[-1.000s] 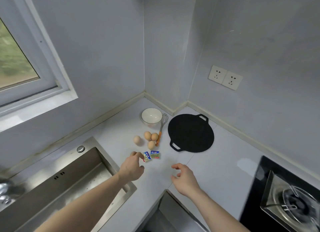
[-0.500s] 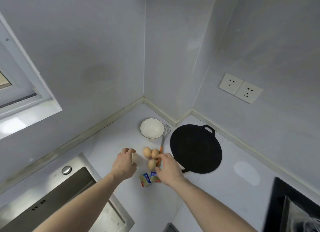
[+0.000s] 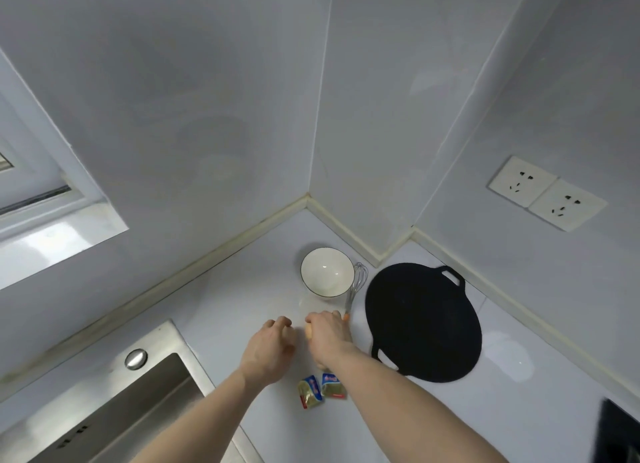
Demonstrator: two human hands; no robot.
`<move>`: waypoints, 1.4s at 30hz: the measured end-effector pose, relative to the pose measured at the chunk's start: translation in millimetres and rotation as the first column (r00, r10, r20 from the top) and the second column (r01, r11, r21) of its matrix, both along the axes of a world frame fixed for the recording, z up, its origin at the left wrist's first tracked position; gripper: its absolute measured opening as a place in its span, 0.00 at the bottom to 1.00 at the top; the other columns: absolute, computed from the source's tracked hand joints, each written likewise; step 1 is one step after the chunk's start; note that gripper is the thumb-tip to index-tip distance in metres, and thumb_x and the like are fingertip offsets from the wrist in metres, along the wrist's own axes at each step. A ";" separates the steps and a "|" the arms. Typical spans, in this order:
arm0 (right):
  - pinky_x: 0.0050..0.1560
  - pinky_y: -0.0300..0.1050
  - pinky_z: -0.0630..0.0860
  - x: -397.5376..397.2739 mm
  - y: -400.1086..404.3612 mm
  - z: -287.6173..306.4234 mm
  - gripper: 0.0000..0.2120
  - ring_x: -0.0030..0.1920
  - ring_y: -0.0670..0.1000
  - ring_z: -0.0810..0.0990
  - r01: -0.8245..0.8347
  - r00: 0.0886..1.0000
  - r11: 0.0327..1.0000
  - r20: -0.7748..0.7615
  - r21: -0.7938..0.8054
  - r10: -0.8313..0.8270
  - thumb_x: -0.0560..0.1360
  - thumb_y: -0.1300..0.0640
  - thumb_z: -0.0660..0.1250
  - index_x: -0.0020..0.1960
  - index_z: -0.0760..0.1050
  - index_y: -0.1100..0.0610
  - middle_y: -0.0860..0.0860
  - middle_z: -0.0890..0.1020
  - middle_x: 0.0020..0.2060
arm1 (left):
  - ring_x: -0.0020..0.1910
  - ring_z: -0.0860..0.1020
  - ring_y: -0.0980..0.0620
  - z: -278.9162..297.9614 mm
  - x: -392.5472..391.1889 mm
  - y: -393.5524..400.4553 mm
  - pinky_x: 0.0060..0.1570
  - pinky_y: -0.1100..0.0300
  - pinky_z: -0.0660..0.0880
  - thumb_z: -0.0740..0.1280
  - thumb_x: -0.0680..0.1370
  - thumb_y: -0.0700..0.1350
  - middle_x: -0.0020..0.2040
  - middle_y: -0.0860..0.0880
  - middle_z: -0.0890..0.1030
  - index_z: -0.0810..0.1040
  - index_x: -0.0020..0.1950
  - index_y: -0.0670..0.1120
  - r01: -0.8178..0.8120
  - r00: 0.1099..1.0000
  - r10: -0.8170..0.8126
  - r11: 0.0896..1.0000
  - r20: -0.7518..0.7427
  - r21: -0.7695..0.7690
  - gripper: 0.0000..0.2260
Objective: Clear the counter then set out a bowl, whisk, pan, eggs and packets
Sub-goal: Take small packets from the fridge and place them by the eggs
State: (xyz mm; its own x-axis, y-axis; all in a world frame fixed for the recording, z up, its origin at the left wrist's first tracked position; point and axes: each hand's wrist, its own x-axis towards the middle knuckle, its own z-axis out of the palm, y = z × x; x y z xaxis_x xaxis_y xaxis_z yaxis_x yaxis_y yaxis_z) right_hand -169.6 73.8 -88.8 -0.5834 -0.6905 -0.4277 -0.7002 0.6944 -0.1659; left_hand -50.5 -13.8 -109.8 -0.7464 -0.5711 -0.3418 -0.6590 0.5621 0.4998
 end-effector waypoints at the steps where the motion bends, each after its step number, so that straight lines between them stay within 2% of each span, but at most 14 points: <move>1: 0.65 0.50 0.72 0.2 -1.0 -2.4 0.19 0.66 0.58 0.72 -0.006 1.000 1.000 0.004 -0.004 0.006 0.77 0.62 0.68 0.68 0.75 0.54 0.55 0.79 0.62 | 0.59 0.78 0.44 0.8 0.5 -0.6 0.56 0.56 0.71 0.62 0.79 0.47 0.61 0.46 0.78 0.71 0.68 0.49 -0.006 1.000 0.006 1.000 0.004 0.013 0.17; 4: 0.65 0.52 0.74 0.4 1.2 -1.5 0.18 0.66 0.58 0.74 0.022 0.998 0.998 0.062 -0.062 -0.018 0.78 0.60 0.67 0.68 0.75 0.56 0.56 0.80 0.61 | 0.58 0.78 0.44 4.2 4.4 -0.1 0.54 0.56 0.71 0.63 0.78 0.48 0.61 0.47 0.79 0.72 0.68 0.49 -0.039 0.999 0.039 0.998 -0.008 0.043 0.18; 7: 0.62 0.49 0.75 -3.8 15.3 11.3 0.23 0.64 0.56 0.75 0.139 0.983 0.976 0.142 -0.166 -0.116 0.76 0.53 0.71 0.70 0.74 0.51 0.54 0.79 0.61 | 0.53 0.79 0.46 11.9 9.7 2.6 0.48 0.57 0.72 0.66 0.78 0.50 0.60 0.49 0.80 0.73 0.67 0.51 -0.108 0.990 0.113 0.993 -0.088 0.051 0.17; 9: 0.60 0.46 0.75 -12.7 37.5 25.5 0.26 0.62 0.54 0.77 0.260 0.956 0.937 0.199 -0.233 -0.216 0.74 0.47 0.73 0.70 0.72 0.47 0.51 0.77 0.61 | 0.47 0.81 0.50 22.7 7.7 9.9 0.46 0.56 0.75 0.68 0.77 0.50 0.58 0.52 0.81 0.72 0.65 0.54 -0.105 0.981 0.114 0.992 -0.155 0.062 0.17; 11: 0.58 0.43 0.75 -26.2 68.4 37.0 0.26 0.59 0.50 0.77 0.365 0.919 0.885 0.267 -0.290 -0.291 0.74 0.46 0.74 0.70 0.71 0.44 0.49 0.76 0.60 | 0.43 0.81 0.56 37.7 1.9 18.6 0.44 0.55 0.78 0.70 0.77 0.50 0.56 0.55 0.80 0.72 0.64 0.57 -0.095 0.970 0.111 0.992 -0.214 0.085 0.17; 14: 0.56 0.43 0.77 -51.2 125.2 52.7 0.24 0.55 0.46 0.77 0.437 0.892 0.821 0.294 -0.368 -0.344 0.72 0.46 0.75 0.66 0.73 0.42 0.46 0.79 0.56 | 0.42 0.81 0.62 63.7 -13.8 35.9 0.42 0.57 0.79 0.70 0.77 0.51 0.55 0.58 0.79 0.72 0.63 0.61 -0.088 0.952 0.110 0.992 -0.286 0.086 0.17; 16: 0.54 0.43 0.80 -66.0 161.8 63.3 0.23 0.53 0.43 0.78 0.502 0.861 0.775 0.302 -0.384 -0.408 0.71 0.46 0.77 0.63 0.73 0.41 0.43 0.80 0.52 | 0.43 0.81 0.62 78.8 -27.9 50.7 0.44 0.56 0.79 0.70 0.77 0.51 0.55 0.60 0.79 0.72 0.64 0.61 -0.055 0.945 0.081 0.995 -0.318 0.088 0.17; 20: 0.44 0.32 0.76 -95.3 239.6 81.4 0.21 0.49 0.40 0.80 0.651 0.758 0.643 0.381 -0.404 -0.529 0.71 0.51 0.78 0.61 0.75 0.47 0.42 0.82 0.50 | 0.44 0.80 0.59 100.4 -79.9 107.7 0.47 0.57 0.78 0.71 0.77 0.51 0.56 0.59 0.79 0.70 0.66 0.61 0.127 0.932 -0.083 0.987 -0.353 0.101 0.19; 22: 0.43 0.31 0.75 -112.5 272.5 81.8 0.21 0.48 0.42 0.82 0.713 0.701 0.575 0.392 -0.401 -0.596 0.71 0.51 0.78 0.60 0.76 0.49 0.45 0.83 0.51 | 0.49 0.77 0.59 104.6 -116.0 141.5 0.50 0.60 0.74 0.70 0.78 0.51 0.59 0.60 0.77 0.69 0.68 0.60 0.204 0.922 -0.175 0.978 -0.345 0.048 0.20; 25: 0.47 0.41 0.79 -135.6 309.6 72.6 0.21 0.49 0.49 0.83 0.780 0.625 0.519 0.383 -0.350 -0.681 0.71 0.50 0.78 0.61 0.76 0.50 0.48 0.82 0.53 | 0.57 0.79 0.52 94.7 -170.0 185.2 0.58 0.56 0.77 0.71 0.78 0.51 0.63 0.56 0.77 0.68 0.71 0.57 0.312 0.897 -0.283 0.950 -0.340 0.031 0.23; 29: 0.51 0.45 0.79 -164.5 350.2 55.8 0.23 0.52 0.53 0.82 0.839 0.541 0.453 0.376 -0.301 -0.752 0.72 0.52 0.77 0.64 0.75 0.53 0.50 0.79 0.56 | 0.56 0.80 0.47 74.0 -230.8 237.3 0.56 0.50 0.79 0.69 0.78 0.50 0.62 0.51 0.77 0.68 0.70 0.54 0.446 0.861 -0.423 0.895 -0.282 0.022 0.22; 32: 0.50 0.44 0.77 -184.0 371.8 42.8 0.23 0.53 0.53 0.80 0.857 0.513 0.439 0.361 -0.270 -0.779 0.72 0.54 0.76 0.64 0.75 0.54 0.49 0.78 0.54 | 0.55 0.79 0.44 59.0 -265.9 268.0 0.55 0.48 0.77 0.68 0.79 0.48 0.61 0.49 0.76 0.68 0.70 0.52 0.514 0.835 -0.502 0.858 -0.225 -0.006 0.20; 38: 0.49 0.44 0.76 -228.3 389.7 23.2 0.19 0.51 0.52 0.79 0.865 0.496 0.422 0.328 -0.272 -0.804 0.73 0.56 0.74 0.62 0.75 0.53 0.48 0.78 0.52 | 0.60 0.72 0.44 24.0 -325.6 290.1 0.54 0.48 0.76 0.69 0.78 0.45 0.60 0.46 0.76 0.68 0.69 0.49 0.548 0.826 -0.547 0.836 -0.134 -0.036 0.20; 42: 0.46 0.44 0.75 -252.9 389.9 4.2 0.19 0.49 0.51 0.79 0.875 0.478 0.400 0.367 -0.272 -0.798 0.73 0.57 0.73 0.62 0.74 0.53 0.47 0.77 0.52 | 0.59 0.74 0.44 3.6 -354.9 296.0 0.53 0.50 0.76 0.69 0.78 0.43 0.60 0.46 0.76 0.69 0.68 0.49 0.557 0.821 -0.561 0.828 -0.104 -0.063 0.20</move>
State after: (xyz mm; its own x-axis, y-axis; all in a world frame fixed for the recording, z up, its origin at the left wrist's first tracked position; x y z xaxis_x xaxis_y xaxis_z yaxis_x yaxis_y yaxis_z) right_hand -422.5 463.7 -84.6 -0.9135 -0.0039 -0.4067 0.2611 0.7612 -0.5937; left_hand -405.5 282.2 -106.2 -0.9727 -0.0521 -0.2260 -0.1675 0.8316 0.5295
